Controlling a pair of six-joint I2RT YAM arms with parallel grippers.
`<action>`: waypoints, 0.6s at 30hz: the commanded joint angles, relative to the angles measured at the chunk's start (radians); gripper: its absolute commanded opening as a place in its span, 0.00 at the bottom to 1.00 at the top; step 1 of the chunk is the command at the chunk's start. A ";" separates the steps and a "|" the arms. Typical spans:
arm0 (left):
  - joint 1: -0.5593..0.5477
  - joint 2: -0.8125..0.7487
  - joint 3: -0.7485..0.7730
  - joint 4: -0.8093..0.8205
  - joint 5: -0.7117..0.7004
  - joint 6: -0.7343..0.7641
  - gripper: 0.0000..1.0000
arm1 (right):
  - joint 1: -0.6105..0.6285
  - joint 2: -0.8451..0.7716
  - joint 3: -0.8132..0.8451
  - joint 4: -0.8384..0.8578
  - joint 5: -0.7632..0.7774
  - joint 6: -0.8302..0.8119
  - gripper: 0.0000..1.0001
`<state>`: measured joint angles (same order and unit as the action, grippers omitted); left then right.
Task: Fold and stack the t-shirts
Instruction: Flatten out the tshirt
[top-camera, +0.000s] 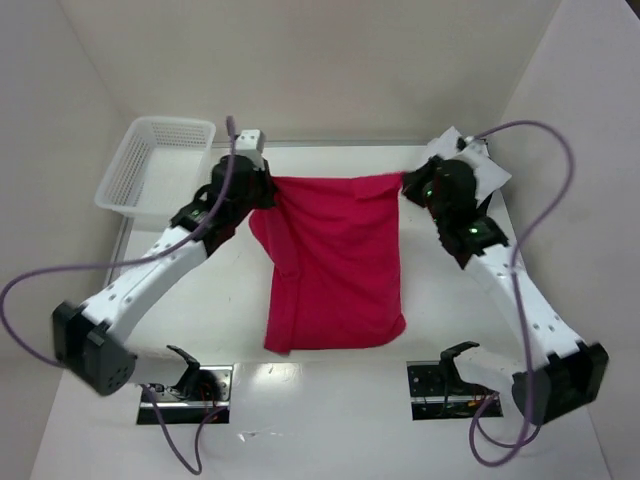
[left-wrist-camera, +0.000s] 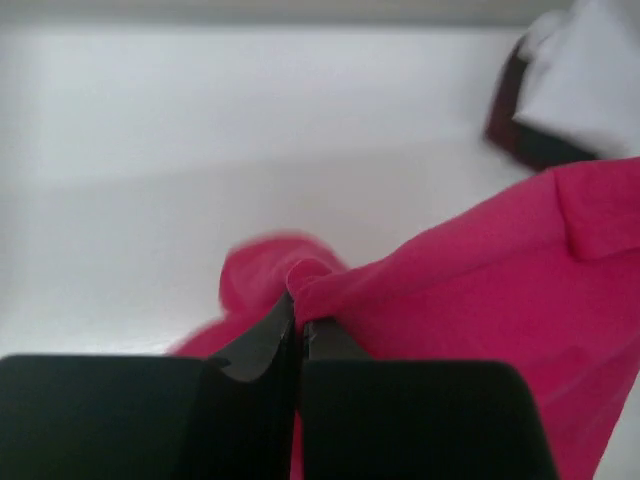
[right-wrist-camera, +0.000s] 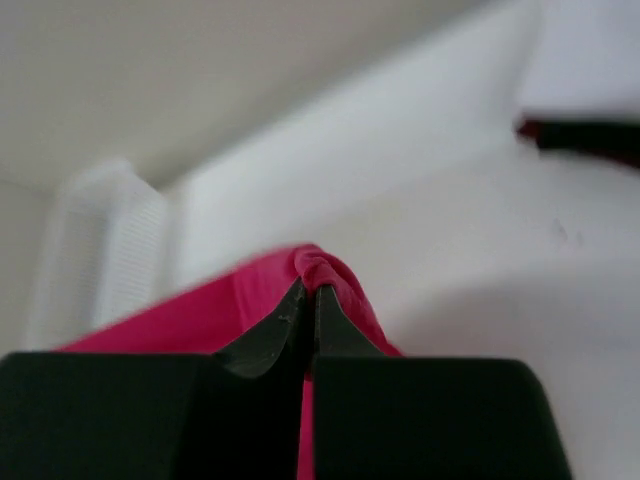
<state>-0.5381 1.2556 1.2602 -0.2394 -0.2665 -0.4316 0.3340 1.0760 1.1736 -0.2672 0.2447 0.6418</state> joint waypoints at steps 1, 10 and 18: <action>0.084 0.187 -0.030 0.147 0.045 -0.048 0.00 | -0.013 0.097 -0.182 0.147 -0.005 0.105 0.00; 0.250 0.659 0.208 0.143 0.187 -0.015 0.74 | -0.081 0.499 -0.086 0.325 -0.027 0.078 0.06; 0.303 0.587 0.136 0.146 0.208 -0.082 1.00 | -0.156 0.651 0.067 0.345 0.010 0.078 0.08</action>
<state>-0.2367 1.9507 1.4380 -0.1417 -0.0795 -0.4595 0.1986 1.7267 1.1709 -0.0154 0.1883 0.7170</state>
